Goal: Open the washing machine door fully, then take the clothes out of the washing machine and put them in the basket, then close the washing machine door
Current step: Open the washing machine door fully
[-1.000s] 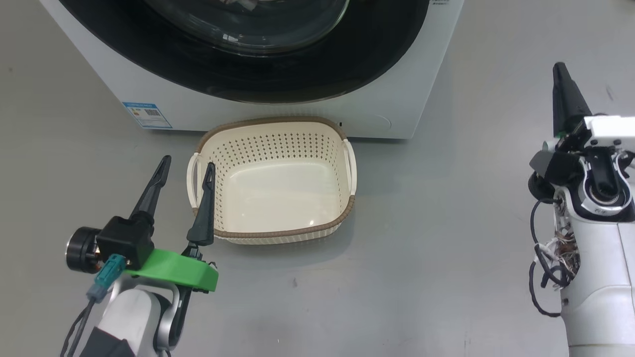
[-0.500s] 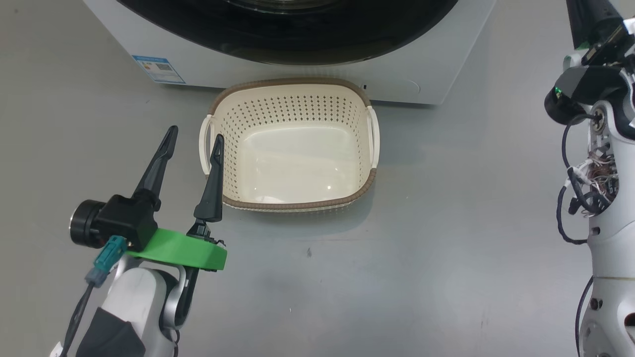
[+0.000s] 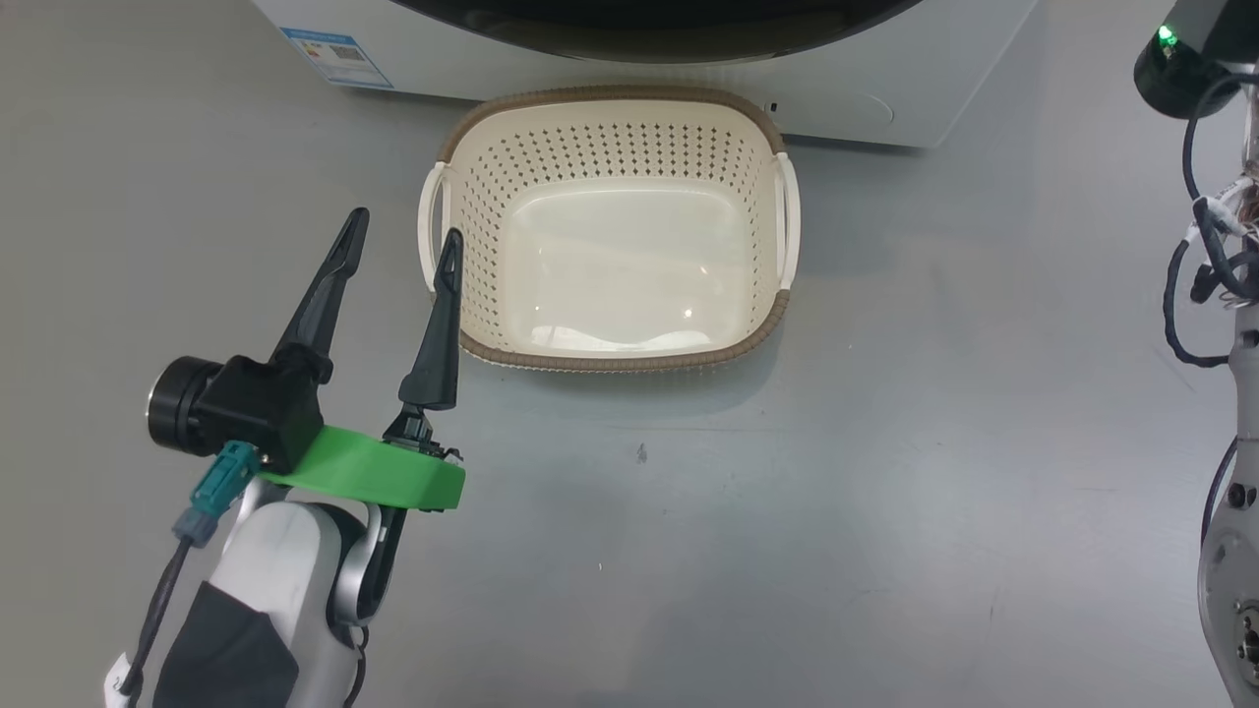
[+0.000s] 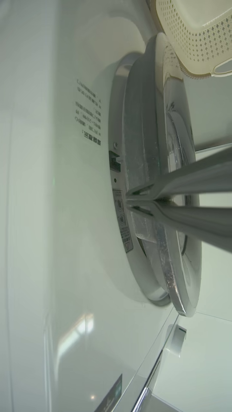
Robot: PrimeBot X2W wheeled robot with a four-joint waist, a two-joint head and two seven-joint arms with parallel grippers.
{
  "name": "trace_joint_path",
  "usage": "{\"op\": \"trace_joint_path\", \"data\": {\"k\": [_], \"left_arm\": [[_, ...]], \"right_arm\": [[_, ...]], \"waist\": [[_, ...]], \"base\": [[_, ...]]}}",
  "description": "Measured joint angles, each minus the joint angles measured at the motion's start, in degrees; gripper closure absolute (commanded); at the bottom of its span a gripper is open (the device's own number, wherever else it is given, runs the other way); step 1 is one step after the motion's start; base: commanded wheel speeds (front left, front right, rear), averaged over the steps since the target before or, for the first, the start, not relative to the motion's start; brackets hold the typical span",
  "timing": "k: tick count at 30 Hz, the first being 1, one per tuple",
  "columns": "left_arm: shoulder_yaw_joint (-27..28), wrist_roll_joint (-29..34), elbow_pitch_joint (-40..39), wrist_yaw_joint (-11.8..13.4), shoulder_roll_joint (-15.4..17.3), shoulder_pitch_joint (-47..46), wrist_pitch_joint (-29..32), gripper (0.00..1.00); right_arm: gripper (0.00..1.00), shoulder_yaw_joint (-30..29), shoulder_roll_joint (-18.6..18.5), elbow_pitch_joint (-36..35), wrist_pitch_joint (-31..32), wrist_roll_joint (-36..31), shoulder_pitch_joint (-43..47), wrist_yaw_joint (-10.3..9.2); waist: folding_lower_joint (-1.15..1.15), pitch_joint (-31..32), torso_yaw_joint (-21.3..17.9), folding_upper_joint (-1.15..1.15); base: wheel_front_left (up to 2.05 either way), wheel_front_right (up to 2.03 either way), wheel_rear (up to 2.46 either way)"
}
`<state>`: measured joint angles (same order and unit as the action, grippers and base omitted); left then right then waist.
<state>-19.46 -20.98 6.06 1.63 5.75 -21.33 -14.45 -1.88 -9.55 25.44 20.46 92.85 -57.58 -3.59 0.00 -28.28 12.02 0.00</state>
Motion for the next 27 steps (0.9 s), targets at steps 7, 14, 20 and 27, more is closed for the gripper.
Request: {"op": "trace_joint_path", "data": {"k": [7,14,20,27], "left_arm": [[-0.1,0.8,0.0,-0.5,-0.9,-1.2,0.0,0.0],[-0.6,1.1,0.7,-1.2,-1.4,-1.7,0.0,0.0],[-0.6,1.4,0.9,-1.5,-1.8,-2.1,0.0,0.0],[-0.3,2.0,1.0,-1.5,-2.0,-2.2,0.0,0.0]], "right_arm": [[1.0,0.8,-0.2,2.9,1.0,-0.4,-4.4,-0.63],[1.0,1.8,-1.5,6.0,1.7,-1.6,-6.9,-0.66],[1.0,2.2,-1.9,8.1,2.2,-1.8,-8.9,-0.66],[1.0,2.4,-2.3,10.1,3.5,-1.7,-10.5,-0.56]], "waist": [[0.0,-2.0,1.3,0.0],[0.0,-2.8,2.9,0.0],[-0.01,-3.2,3.9,0.0],[0.0,-3.5,4.3,0.0]], "base": [[0.0,0.0,0.0],[0.0,0.0,0.0],[0.0,0.0,0.0],[0.0,0.0,0.0]]}}
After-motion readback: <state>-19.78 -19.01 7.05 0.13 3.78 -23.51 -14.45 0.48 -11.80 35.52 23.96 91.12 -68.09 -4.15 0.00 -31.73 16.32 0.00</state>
